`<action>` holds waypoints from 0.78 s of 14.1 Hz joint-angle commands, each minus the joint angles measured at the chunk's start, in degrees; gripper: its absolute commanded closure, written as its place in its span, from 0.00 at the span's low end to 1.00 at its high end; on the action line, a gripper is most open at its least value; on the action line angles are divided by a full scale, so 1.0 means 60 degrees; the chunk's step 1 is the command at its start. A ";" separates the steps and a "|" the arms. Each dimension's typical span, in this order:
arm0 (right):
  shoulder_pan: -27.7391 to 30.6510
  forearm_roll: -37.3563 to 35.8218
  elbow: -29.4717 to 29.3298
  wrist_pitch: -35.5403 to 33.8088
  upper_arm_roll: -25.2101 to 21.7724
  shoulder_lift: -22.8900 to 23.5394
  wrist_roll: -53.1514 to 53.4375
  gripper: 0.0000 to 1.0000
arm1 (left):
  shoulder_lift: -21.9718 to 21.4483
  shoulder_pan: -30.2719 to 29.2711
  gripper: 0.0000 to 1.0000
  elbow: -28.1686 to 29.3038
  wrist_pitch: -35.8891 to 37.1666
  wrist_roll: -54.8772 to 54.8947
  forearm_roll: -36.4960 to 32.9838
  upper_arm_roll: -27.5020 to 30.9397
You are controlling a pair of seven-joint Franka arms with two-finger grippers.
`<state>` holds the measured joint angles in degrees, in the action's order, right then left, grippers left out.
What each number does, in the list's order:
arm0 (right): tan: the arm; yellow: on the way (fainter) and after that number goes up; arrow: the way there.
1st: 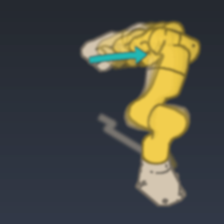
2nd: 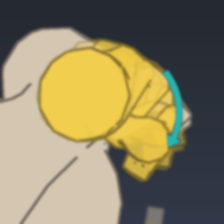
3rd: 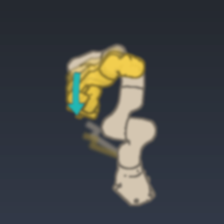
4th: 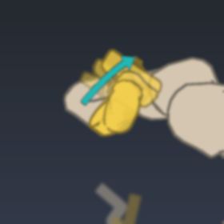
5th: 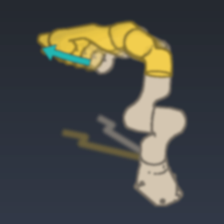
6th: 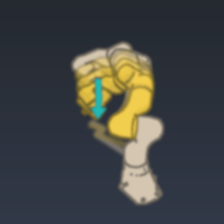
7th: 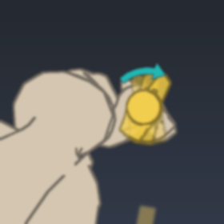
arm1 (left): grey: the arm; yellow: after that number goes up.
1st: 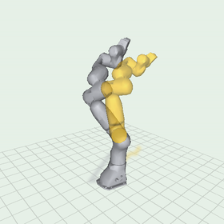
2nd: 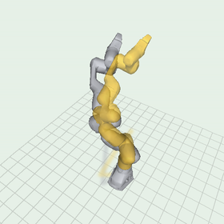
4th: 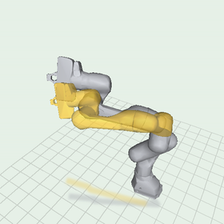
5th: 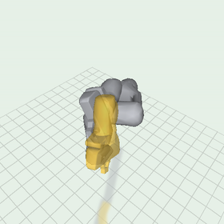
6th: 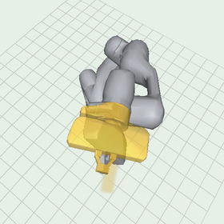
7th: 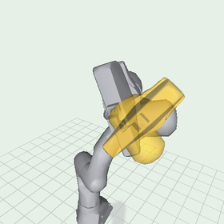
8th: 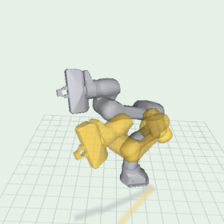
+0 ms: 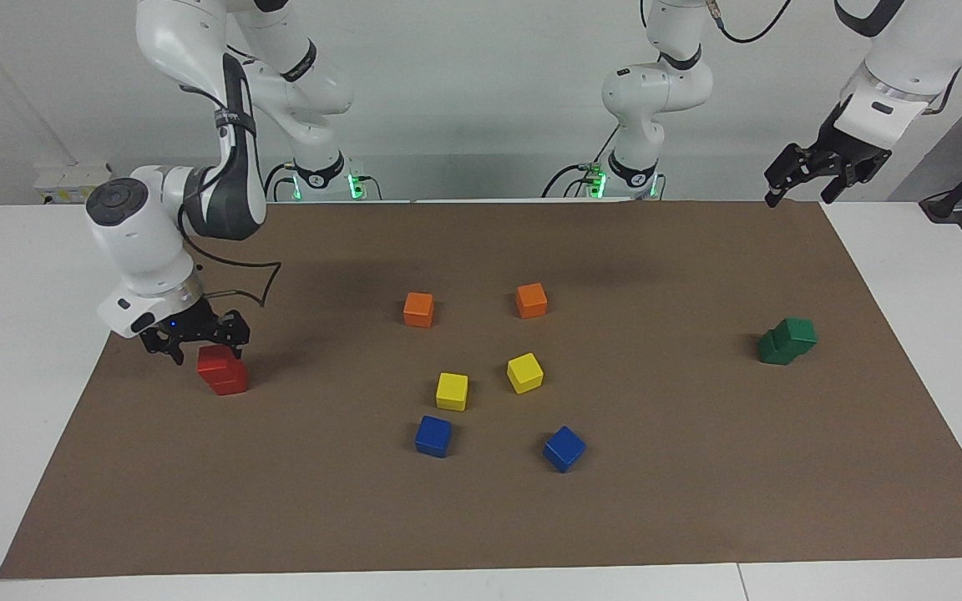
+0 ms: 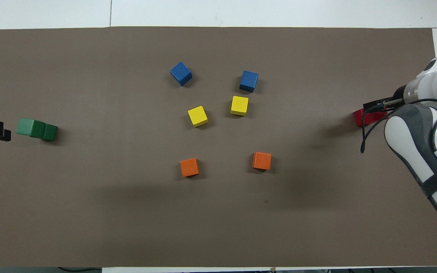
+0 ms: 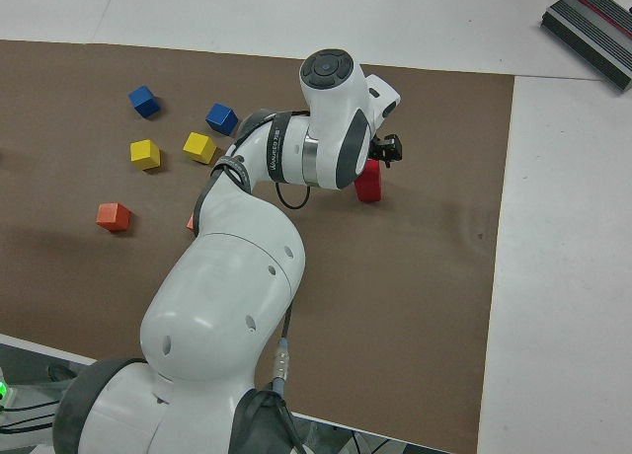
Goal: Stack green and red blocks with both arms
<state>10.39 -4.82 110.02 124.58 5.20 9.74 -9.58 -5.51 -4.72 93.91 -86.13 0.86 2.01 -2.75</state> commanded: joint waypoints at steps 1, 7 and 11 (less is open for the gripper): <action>0.0056 0.0218 -0.0202 -0.1174 0.0465 -0.1063 0.0540 0.00 | -0.0253 0.0215 0.00 0.0373 -0.0584 -0.0158 -0.0203 0.0063; 0.0056 0.0801 -0.0625 -0.4073 0.1053 -0.3218 0.1216 0.00 | -0.0194 0.0244 0.00 0.0315 -0.0805 -0.0144 -0.0189 0.0063; 0.0071 0.0877 -0.0920 -0.5116 0.1023 -0.3761 0.1274 0.00 | -0.0209 0.0244 0.00 0.0329 -0.0732 -0.0129 -0.0189 0.0063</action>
<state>10.12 -0.60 105.00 95.73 11.21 -12.35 -2.59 -5.51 -4.07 94.30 -89.57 0.86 2.01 -2.85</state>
